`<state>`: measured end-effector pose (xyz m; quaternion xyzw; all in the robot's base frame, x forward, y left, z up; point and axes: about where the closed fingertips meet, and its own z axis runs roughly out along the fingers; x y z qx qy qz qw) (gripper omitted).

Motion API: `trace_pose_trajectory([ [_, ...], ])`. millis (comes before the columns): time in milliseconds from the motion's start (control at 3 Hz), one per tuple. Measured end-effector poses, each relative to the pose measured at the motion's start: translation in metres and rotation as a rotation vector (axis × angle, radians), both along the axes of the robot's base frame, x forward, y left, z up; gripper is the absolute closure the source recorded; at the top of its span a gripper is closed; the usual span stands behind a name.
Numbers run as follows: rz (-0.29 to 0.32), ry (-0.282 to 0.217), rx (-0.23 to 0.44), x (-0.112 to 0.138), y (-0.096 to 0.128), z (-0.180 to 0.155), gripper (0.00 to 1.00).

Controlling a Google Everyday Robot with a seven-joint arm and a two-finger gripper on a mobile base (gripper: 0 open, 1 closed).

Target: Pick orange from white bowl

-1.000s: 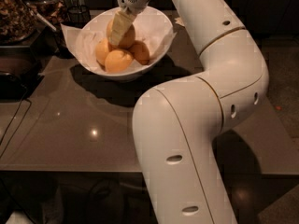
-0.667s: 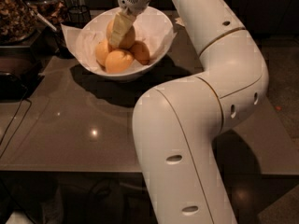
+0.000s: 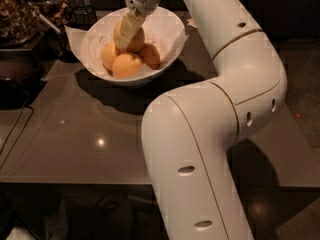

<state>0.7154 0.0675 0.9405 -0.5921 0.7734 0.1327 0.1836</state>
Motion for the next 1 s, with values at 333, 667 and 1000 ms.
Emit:
trace_pose_trajectory([
  [333, 0.0, 0.0, 0.0, 0.0, 0.0, 0.0, 1.0],
  [667, 0.0, 0.0, 0.0, 0.0, 0.0, 0.0, 1.0],
  [1000, 0.018, -0.07, 0.056, -0.008, 0.01, 0.036, 1.0],
])
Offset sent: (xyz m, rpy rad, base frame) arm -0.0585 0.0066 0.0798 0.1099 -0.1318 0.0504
